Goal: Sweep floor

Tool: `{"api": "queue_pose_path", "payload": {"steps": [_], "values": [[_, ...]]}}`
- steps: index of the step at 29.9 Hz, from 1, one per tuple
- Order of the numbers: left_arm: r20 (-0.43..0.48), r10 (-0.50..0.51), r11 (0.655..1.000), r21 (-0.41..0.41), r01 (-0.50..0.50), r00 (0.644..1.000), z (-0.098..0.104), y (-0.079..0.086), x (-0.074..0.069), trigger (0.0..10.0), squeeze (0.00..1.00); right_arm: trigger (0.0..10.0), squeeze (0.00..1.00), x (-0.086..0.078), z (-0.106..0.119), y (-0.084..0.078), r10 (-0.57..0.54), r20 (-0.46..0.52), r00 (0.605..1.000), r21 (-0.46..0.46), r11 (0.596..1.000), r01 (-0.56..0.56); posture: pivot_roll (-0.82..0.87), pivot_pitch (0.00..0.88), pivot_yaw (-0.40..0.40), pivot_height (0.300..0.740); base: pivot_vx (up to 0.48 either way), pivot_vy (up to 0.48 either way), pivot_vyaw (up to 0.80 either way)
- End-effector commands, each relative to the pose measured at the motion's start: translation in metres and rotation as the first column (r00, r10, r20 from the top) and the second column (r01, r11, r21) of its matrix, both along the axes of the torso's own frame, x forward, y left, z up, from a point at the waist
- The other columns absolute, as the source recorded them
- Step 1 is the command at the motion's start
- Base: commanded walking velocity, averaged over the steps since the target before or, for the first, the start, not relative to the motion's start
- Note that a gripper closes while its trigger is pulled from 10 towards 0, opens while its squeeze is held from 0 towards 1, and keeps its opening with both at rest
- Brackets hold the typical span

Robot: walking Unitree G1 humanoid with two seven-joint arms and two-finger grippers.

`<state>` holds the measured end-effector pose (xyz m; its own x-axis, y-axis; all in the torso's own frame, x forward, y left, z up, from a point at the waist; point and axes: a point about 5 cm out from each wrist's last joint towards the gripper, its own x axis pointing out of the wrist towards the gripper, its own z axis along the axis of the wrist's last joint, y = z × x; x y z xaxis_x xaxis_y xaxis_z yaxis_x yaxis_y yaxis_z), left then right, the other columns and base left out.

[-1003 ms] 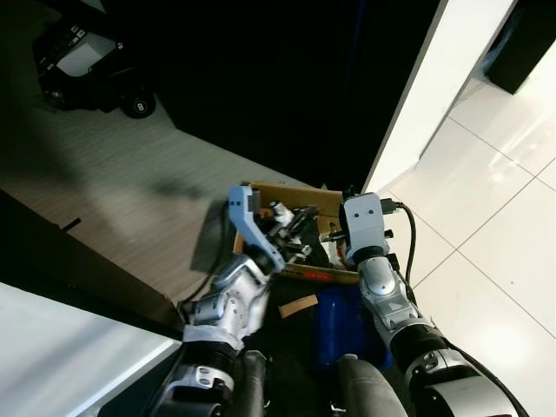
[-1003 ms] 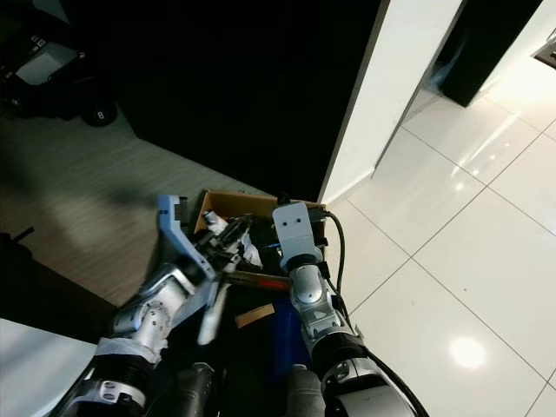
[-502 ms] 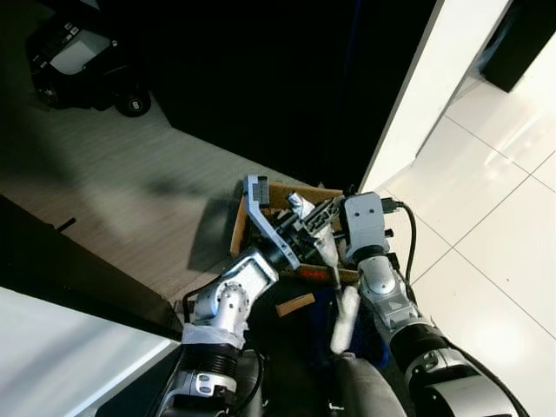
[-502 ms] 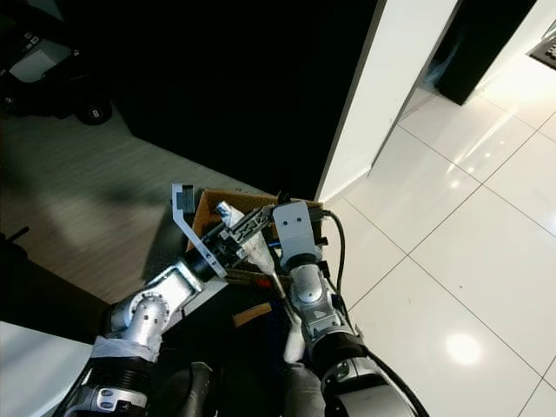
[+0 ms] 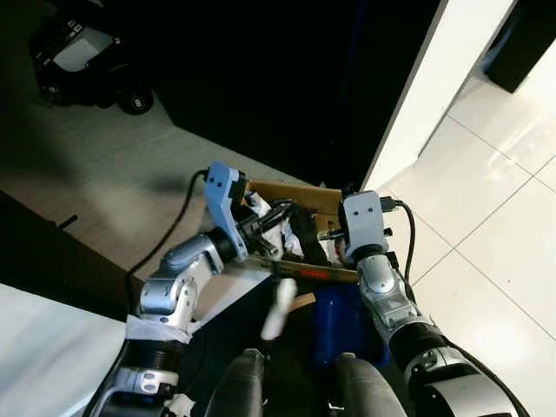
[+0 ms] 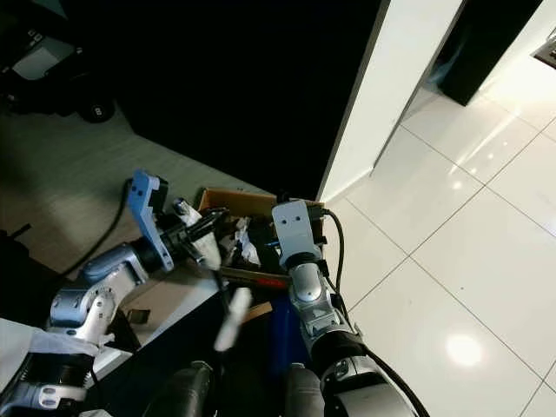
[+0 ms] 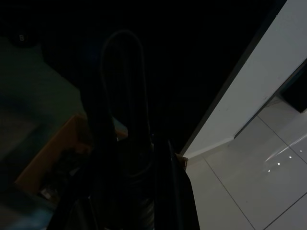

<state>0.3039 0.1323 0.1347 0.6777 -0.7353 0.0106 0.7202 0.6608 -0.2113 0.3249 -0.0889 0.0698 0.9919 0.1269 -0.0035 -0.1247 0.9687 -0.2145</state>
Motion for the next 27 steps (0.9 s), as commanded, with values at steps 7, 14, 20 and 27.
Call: {"api": "queue_pose_path", "payload": {"steps": [7,14,20,27], "values": [[-0.066,0.015,1.000,0.015,-0.014,0.998,-0.029,-0.015,0.000,10.0,0.00,10.0,0.00,-0.013,-0.025,-0.001,0.005,-0.121,0.993,0.021,1.000,-0.003,-0.04,0.209,0.018,0.740,0.000,0.000,0.00],[-0.180,0.030,0.996,-0.081,-0.045,0.983,-0.060,-0.027,0.002,10.0,0.00,10.0,0.00,-0.013,-0.023,0.002,0.013,-0.116,0.993,0.020,1.000,-0.011,-0.05,0.219,0.012,0.740,0.000,0.000,0.00],[-0.265,-0.036,0.920,-0.385,-0.072,0.964,-0.055,-0.055,0.005,10.0,0.00,10.0,0.00,-0.013,-0.022,0.000,0.018,-0.108,0.994,0.013,1.000,-0.016,-0.09,0.224,0.008,0.740,0.000,0.000,0.00],[-0.268,-0.146,0.839,-0.544,-0.024,0.952,-0.043,-0.081,0.002,10.0,0.00,10.0,0.00,-0.013,-0.023,-0.005,0.009,-0.109,0.994,0.005,1.000,-0.009,-0.09,0.216,0.010,0.740,0.000,0.000,0.00]]}}
